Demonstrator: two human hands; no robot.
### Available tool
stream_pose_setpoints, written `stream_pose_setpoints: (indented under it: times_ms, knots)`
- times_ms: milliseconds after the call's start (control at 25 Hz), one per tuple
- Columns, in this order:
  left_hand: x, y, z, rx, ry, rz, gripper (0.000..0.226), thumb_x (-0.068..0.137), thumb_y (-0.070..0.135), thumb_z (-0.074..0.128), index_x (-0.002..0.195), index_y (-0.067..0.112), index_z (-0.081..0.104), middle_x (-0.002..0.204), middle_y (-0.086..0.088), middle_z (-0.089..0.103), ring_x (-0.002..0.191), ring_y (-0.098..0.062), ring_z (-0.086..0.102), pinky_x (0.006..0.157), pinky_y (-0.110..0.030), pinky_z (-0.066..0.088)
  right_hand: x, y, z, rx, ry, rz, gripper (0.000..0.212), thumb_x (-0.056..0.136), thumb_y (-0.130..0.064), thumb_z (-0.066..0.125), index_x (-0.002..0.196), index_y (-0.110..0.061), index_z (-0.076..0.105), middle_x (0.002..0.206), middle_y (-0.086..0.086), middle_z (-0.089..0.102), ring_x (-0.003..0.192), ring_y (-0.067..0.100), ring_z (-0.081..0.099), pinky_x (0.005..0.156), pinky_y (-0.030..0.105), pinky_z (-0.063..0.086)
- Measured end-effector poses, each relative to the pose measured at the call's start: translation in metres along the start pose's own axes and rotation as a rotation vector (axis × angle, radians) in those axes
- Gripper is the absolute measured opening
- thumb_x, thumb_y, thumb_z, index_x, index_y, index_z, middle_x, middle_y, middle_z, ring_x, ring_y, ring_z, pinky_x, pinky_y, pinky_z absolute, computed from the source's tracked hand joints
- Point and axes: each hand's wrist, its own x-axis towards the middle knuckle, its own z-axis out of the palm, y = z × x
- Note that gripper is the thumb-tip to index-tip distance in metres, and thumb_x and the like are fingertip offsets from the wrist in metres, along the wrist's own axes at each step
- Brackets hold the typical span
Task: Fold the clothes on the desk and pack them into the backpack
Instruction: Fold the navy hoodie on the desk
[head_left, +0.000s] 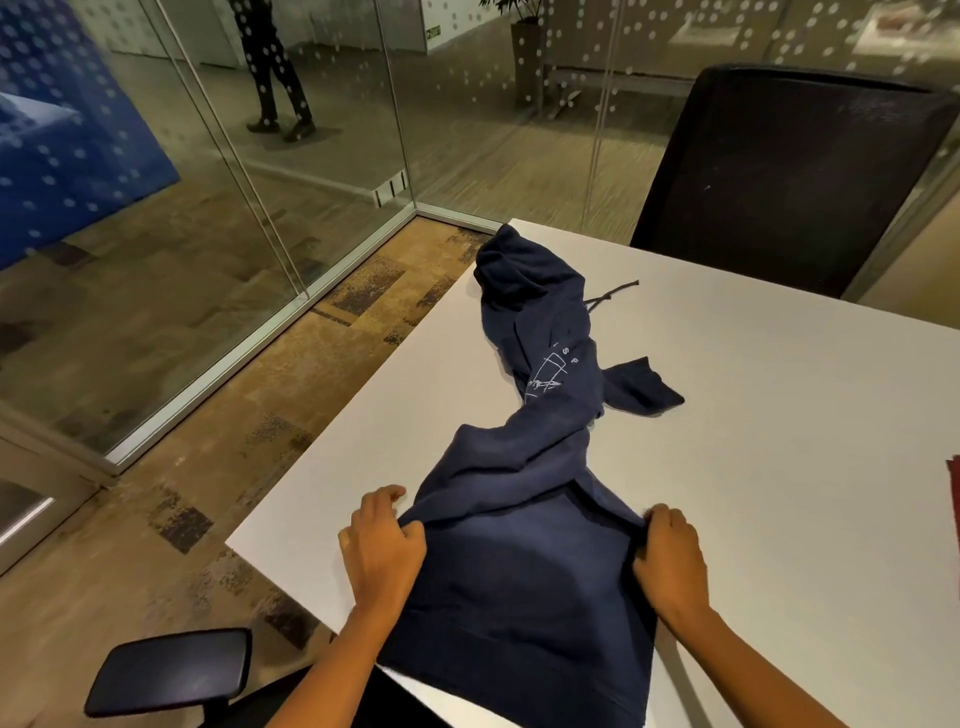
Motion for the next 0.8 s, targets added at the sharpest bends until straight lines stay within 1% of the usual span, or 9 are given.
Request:
stream_pose_setpoints:
  times_ms: [80, 200, 280, 360, 480, 600, 680, 720, 800]
  knots:
    - [0.012, 0.027, 0.009, -0.078, -0.020, 0.132, 0.040, 0.083, 0.012, 0.059, 0.122, 0.019, 0.057, 0.121, 0.003, 0.059, 0.105, -0.021, 0.057, 0.100, -0.038, 0.036, 0.006, -0.017, 0.004, 0.085, -0.002, -0.063, 0.046, 0.078, 0.000, 0.059, 0.124, 0.000, 0.054, 0.120, 0.018, 0.057, 0.103, 0.033, 0.055, 0.087, 0.038, 0.045]
    - [0.043, 0.060, 0.030, -0.066, -0.110, 0.201, 0.042, 0.092, 0.020, 0.056, 0.133, 0.014, 0.051, 0.133, -0.003, 0.055, 0.119, -0.026, 0.053, 0.104, -0.041, 0.038, 0.021, -0.050, -0.001, 0.265, -0.019, -0.079, 0.052, 0.084, -0.004, 0.055, 0.135, -0.001, 0.045, 0.131, 0.016, 0.051, 0.119, 0.031, 0.049, 0.101, 0.036, 0.039]
    - [0.064, 0.072, 0.043, -0.007, -0.240, 0.147, 0.052, 0.096, 0.027, 0.053, 0.143, 0.013, 0.039, 0.143, -0.006, 0.047, 0.130, -0.027, 0.044, 0.108, -0.044, 0.033, 0.032, -0.066, -0.002, 0.277, -0.006, -0.139, 0.048, 0.088, -0.005, 0.052, 0.135, -0.002, 0.045, 0.131, 0.015, 0.051, 0.118, 0.029, 0.047, 0.100, 0.034, 0.038]
    - [0.078, 0.075, 0.052, -0.025, -0.381, 0.104, 0.056, 0.096, 0.029, 0.054, 0.146, 0.015, 0.034, 0.139, -0.004, 0.050, 0.130, -0.026, 0.045, 0.108, -0.045, 0.029, 0.041, -0.072, 0.000, 0.252, 0.002, -0.185, 0.043, 0.090, -0.006, 0.050, 0.133, -0.003, 0.046, 0.128, 0.015, 0.051, 0.114, 0.029, 0.047, 0.096, 0.033, 0.039]
    - [0.085, 0.076, 0.057, 0.067, -0.451, 0.185, 0.039, 0.096, 0.026, 0.054, 0.134, 0.020, 0.049, 0.111, 0.001, 0.066, 0.111, -0.022, 0.058, 0.105, -0.040, 0.030, 0.046, -0.066, 0.004, 0.254, -0.012, -0.154, 0.044, 0.094, -0.010, 0.050, 0.136, -0.005, 0.044, 0.133, 0.013, 0.049, 0.119, 0.027, 0.045, 0.099, 0.032, 0.039]
    - [0.078, 0.080, 0.063, 0.141, -0.392, 0.271, 0.025, 0.096, 0.023, 0.052, 0.119, 0.020, 0.061, 0.108, -0.002, 0.069, 0.104, -0.022, 0.061, 0.106, -0.034, 0.031, 0.042, -0.059, 0.003, 0.311, -0.004, -0.103, 0.044, 0.096, -0.014, 0.051, 0.138, -0.008, 0.042, 0.136, 0.009, 0.047, 0.124, 0.022, 0.043, 0.102, 0.028, 0.036]
    - [0.079, 0.078, 0.065, 0.136, -0.298, 0.282, 0.026, 0.095, 0.020, 0.055, 0.120, 0.019, 0.061, 0.116, -0.004, 0.065, 0.109, -0.024, 0.058, 0.103, -0.036, 0.036, 0.038, -0.056, 0.001, 0.336, -0.001, -0.103, 0.042, 0.097, -0.014, 0.050, 0.137, -0.009, 0.042, 0.136, 0.007, 0.046, 0.125, 0.021, 0.042, 0.102, 0.025, 0.035]
    - [0.082, 0.076, 0.064, 0.174, -0.262, 0.266, 0.032, 0.094, 0.021, 0.056, 0.126, 0.018, 0.057, 0.125, -0.006, 0.060, 0.118, -0.025, 0.052, 0.104, -0.038, 0.036, 0.037, -0.054, -0.001, 0.340, 0.000, -0.109, 0.041, 0.097, -0.014, 0.050, 0.137, -0.009, 0.043, 0.136, 0.007, 0.046, 0.125, 0.020, 0.043, 0.102, 0.023, 0.034]
    - [0.091, 0.070, 0.060, 0.322, -0.337, 0.146, 0.049, 0.095, 0.027, 0.055, 0.142, 0.019, 0.041, 0.142, -0.007, 0.044, 0.135, -0.028, 0.033, 0.108, -0.043, 0.028, 0.035, -0.050, -0.003, 0.341, 0.008, -0.134, 0.040, 0.096, -0.013, 0.050, 0.135, -0.010, 0.045, 0.135, 0.006, 0.048, 0.123, 0.018, 0.043, 0.098, 0.018, 0.031]
